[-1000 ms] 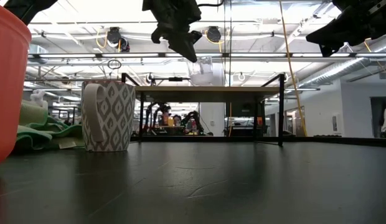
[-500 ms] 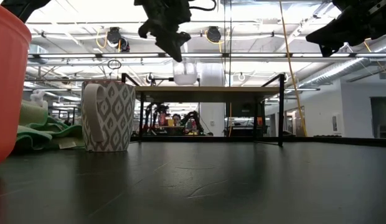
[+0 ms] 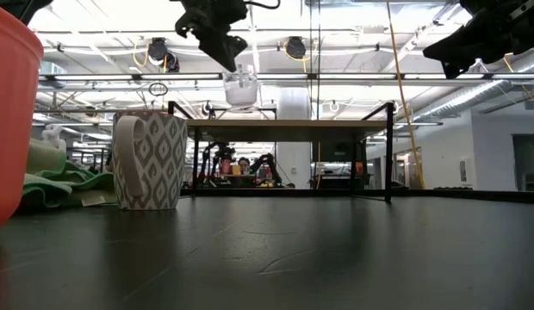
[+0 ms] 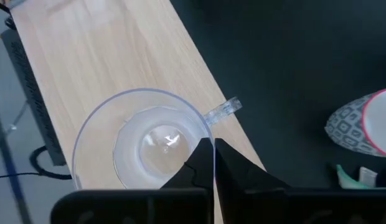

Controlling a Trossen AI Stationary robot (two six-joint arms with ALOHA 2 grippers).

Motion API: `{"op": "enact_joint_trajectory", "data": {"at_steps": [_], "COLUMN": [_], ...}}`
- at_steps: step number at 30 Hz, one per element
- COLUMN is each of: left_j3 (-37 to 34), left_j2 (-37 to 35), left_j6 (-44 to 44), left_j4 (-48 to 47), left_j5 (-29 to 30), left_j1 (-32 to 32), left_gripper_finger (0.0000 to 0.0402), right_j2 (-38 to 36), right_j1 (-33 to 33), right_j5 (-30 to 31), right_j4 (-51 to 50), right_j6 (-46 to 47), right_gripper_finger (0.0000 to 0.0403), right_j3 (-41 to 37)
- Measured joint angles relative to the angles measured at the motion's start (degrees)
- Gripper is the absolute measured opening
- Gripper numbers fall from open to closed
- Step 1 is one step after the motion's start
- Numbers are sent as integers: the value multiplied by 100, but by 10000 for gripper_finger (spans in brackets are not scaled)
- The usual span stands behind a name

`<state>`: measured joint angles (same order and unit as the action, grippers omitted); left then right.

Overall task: Stack small to large cups/mugs on shelf
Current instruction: Put the transparent mug on the shelf

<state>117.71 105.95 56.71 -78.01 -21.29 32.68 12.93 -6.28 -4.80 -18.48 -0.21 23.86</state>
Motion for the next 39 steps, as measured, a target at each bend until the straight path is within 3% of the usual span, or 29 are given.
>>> {"op": "enact_joint_trajectory", "data": {"at_steps": [11, 39], "left_j3": [0, 0], "left_j2": [4, 0], "left_j6": [0, -138], "left_j4": [-294, -776], "left_j5": [-291, -294], "left_j1": [243, 494], "left_gripper_finger": [0, 0], "right_j2": [0, 0], "right_j1": [2, 2], "right_j5": [0, 0], "right_j4": [-2, -17], "right_j6": [-2, -2], "right_gripper_finger": [0, 0], "right_j3": [0, 0]}}
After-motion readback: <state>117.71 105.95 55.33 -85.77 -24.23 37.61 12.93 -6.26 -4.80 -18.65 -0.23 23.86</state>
